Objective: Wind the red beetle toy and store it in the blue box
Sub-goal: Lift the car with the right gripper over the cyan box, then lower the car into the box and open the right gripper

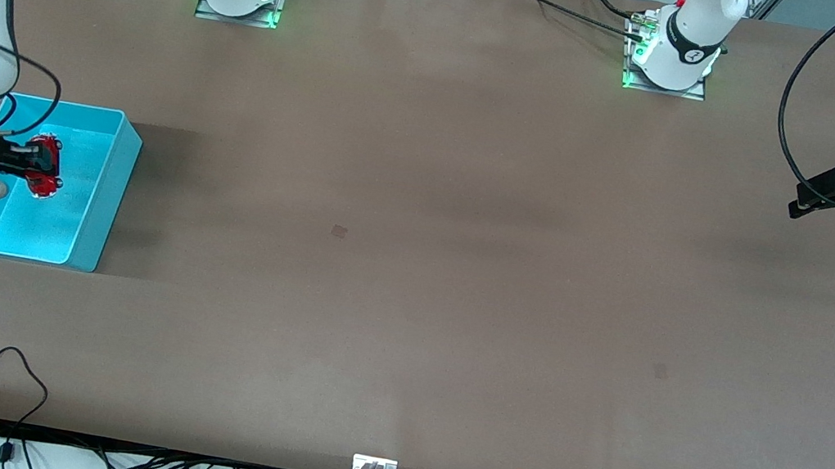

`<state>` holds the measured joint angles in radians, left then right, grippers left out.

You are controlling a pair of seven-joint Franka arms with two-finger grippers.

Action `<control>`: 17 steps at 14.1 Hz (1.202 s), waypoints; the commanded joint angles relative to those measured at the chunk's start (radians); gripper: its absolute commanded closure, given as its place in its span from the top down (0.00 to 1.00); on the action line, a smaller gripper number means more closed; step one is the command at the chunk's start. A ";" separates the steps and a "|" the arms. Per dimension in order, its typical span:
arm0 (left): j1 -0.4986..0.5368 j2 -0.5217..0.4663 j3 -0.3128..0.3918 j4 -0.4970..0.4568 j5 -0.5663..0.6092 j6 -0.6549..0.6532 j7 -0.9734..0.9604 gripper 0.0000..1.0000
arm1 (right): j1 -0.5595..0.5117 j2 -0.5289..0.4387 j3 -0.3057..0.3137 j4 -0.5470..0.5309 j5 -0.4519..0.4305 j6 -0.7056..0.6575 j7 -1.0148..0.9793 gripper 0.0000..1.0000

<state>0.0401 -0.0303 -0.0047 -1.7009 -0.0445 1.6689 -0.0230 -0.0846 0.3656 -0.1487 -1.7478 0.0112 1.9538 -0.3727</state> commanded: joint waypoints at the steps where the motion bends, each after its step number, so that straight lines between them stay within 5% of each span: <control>1: 0.003 0.000 -0.005 0.009 0.017 0.002 -0.005 1.00 | 0.012 0.064 -0.035 -0.027 0.001 0.103 0.098 0.04; 6: 0.003 0.000 -0.006 0.007 0.017 -0.008 0.000 1.00 | 0.000 0.164 -0.052 -0.102 -0.007 0.263 0.098 0.04; 8: 0.003 0.000 -0.005 0.007 0.017 -0.001 0.000 1.00 | -0.003 0.180 -0.052 -0.114 -0.008 0.290 0.097 0.17; 9: 0.003 0.000 -0.005 0.007 0.018 0.002 0.000 1.00 | -0.004 0.182 -0.052 -0.114 -0.008 0.289 0.097 0.42; 10: 0.003 -0.002 -0.005 0.007 0.018 0.003 0.000 1.00 | -0.003 0.173 -0.052 -0.113 -0.007 0.284 0.094 0.84; 11: 0.003 -0.002 -0.005 0.007 0.018 0.005 0.000 1.00 | 0.000 0.149 -0.052 -0.111 -0.008 0.278 0.094 1.00; 17: 0.001 -0.005 -0.008 0.009 0.018 0.003 0.000 1.00 | 0.034 -0.112 -0.039 -0.029 -0.027 0.048 0.071 1.00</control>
<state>0.0401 -0.0300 -0.0055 -1.7009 -0.0444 1.6712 -0.0230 -0.0656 0.3635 -0.1948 -1.7829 -0.0017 2.0834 -0.2922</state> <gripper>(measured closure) 0.000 0.000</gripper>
